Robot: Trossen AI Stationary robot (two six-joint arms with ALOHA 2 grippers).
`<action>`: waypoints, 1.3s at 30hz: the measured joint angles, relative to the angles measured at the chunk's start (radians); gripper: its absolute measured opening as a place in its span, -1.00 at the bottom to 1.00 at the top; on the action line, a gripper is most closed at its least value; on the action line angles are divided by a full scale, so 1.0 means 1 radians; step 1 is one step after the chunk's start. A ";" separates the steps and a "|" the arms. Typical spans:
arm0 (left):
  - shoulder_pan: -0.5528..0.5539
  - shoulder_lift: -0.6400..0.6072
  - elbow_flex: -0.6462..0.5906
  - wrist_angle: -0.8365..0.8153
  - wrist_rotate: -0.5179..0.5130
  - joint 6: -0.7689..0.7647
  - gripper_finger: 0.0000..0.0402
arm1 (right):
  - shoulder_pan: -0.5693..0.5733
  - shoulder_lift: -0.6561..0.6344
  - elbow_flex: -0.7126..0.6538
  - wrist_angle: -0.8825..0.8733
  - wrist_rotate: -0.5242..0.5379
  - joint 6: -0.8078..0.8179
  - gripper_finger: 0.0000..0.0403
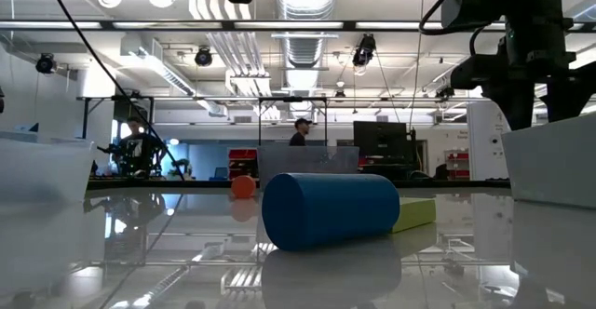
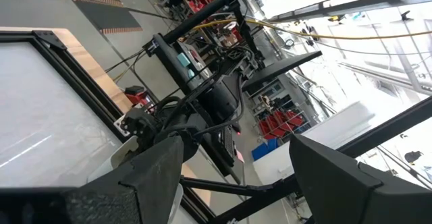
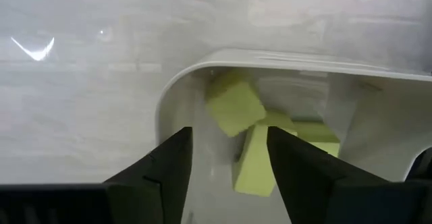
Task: Sort & place blocks by color
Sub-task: Put the orange block into the black bin
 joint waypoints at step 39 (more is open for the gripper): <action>0.000 0.307 0.073 -0.913 -0.043 -0.164 -0.03 | 0.001 -0.001 0.510 -0.161 0.109 -0.217 0.00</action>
